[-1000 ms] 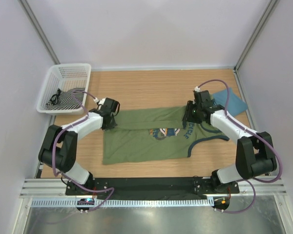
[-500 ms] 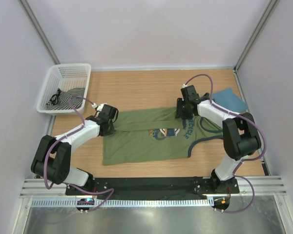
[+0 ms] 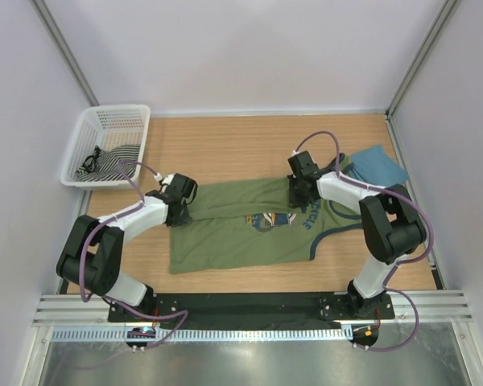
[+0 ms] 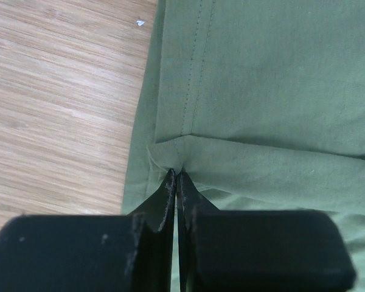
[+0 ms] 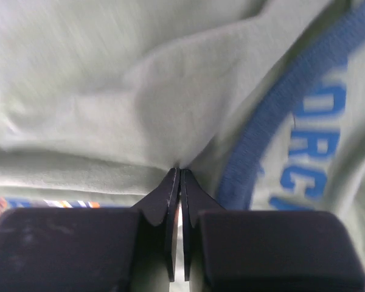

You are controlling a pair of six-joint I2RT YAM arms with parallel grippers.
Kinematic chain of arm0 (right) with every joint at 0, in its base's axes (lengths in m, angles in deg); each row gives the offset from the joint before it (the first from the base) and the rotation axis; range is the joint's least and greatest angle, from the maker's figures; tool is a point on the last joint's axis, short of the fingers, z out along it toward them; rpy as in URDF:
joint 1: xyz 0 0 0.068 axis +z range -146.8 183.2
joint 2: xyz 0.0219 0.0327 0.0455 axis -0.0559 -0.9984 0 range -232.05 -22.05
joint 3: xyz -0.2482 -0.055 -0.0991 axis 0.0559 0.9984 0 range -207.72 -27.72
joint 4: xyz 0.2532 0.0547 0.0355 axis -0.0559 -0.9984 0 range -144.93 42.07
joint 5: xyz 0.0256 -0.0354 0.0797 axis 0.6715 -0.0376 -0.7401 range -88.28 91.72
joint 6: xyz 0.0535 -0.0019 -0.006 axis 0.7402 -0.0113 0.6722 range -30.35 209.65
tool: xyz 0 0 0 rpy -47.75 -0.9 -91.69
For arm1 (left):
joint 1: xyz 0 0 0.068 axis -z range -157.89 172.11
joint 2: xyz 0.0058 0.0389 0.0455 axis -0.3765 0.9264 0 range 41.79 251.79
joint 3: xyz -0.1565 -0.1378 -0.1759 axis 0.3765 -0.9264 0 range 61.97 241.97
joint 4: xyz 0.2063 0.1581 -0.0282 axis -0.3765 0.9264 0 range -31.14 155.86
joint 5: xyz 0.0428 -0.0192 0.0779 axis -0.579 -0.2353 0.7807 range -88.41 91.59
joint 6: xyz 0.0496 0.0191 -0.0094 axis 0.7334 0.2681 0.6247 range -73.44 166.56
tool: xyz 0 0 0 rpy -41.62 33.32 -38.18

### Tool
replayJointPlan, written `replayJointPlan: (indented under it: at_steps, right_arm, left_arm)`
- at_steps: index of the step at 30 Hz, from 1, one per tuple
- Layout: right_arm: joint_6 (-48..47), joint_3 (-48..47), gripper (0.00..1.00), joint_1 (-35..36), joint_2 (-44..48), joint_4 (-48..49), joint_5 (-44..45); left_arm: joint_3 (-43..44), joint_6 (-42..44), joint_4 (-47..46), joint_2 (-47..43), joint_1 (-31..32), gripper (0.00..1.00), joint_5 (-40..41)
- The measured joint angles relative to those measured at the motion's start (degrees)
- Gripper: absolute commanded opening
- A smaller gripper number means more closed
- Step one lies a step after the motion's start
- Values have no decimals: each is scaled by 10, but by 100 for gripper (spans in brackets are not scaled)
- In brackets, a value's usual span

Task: Fold and stack the tank tops
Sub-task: Fold the tank top

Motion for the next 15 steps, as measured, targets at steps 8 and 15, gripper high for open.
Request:
replayJointPlan:
  at_steps: [8, 15]
  right_arm:
    - [-2, 85, 2, 2, 103, -4, 3]
    - [4, 118, 52, 2, 169, -11, 1]
  left_arm:
    - [3, -2, 5, 1, 1, 0, 4]
    - [9, -2, 13, 3, 1, 8, 5]
